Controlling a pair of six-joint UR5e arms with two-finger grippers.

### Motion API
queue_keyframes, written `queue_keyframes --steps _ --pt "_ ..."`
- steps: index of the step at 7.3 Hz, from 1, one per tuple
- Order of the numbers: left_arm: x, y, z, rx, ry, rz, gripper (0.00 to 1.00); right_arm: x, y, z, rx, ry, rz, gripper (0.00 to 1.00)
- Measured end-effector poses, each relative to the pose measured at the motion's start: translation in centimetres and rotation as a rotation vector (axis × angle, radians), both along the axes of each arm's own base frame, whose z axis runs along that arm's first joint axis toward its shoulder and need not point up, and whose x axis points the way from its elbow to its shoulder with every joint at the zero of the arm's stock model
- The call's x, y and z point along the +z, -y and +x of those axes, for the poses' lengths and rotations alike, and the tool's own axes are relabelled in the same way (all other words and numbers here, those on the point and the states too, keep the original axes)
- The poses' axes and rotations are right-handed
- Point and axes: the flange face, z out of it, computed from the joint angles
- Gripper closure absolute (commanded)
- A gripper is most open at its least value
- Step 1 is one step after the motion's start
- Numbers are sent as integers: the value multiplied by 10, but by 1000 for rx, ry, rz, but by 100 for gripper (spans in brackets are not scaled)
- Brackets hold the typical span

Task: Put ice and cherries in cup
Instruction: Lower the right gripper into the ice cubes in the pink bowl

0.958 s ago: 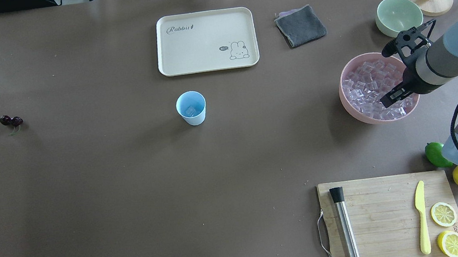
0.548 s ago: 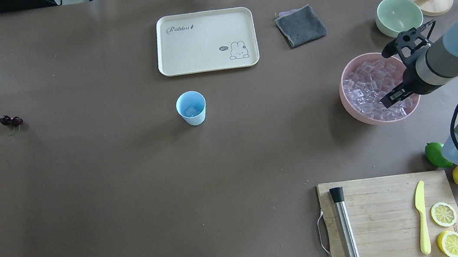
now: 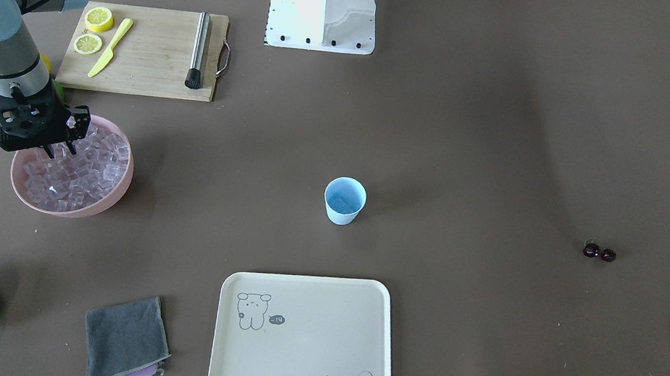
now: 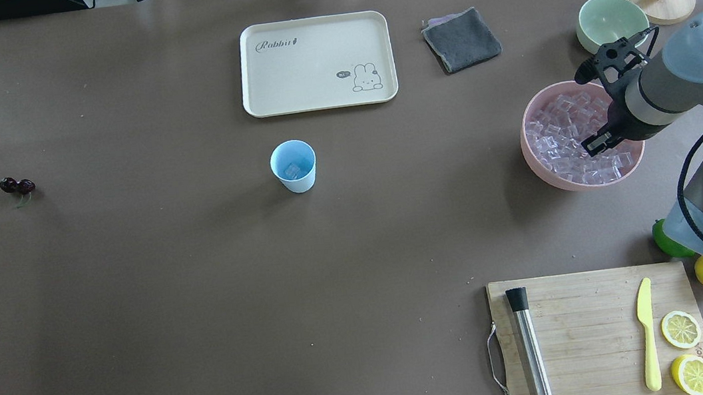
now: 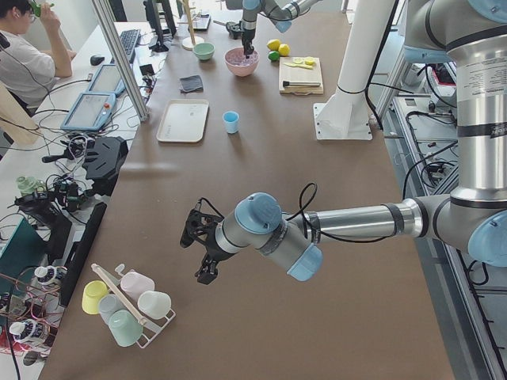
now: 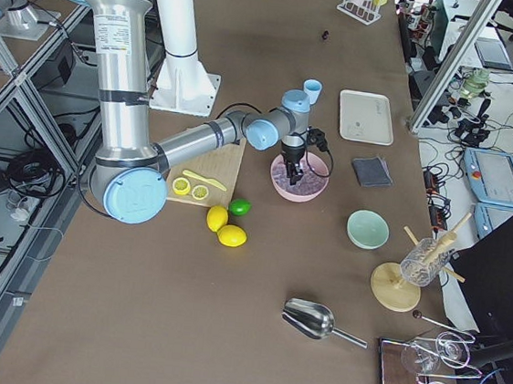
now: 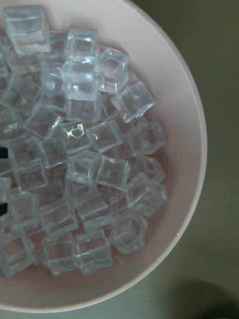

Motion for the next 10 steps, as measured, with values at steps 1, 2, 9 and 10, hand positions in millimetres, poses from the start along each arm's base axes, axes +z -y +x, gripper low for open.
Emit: queue_keyframes --steps 1,2,9,10 --pt "0 1 0 0 0 0 2 0 0 -1 -1 -6 -3 100" --pt "0 1 0 0 0 1 2 2 -1 0 1 -10 -5 100" --pt "0 3 0 0 -1 0 2 -9 18 18 75 9 -20 0" --pt "0 4 0 -1 -1 0 2 -9 15 12 97 12 -41 0"
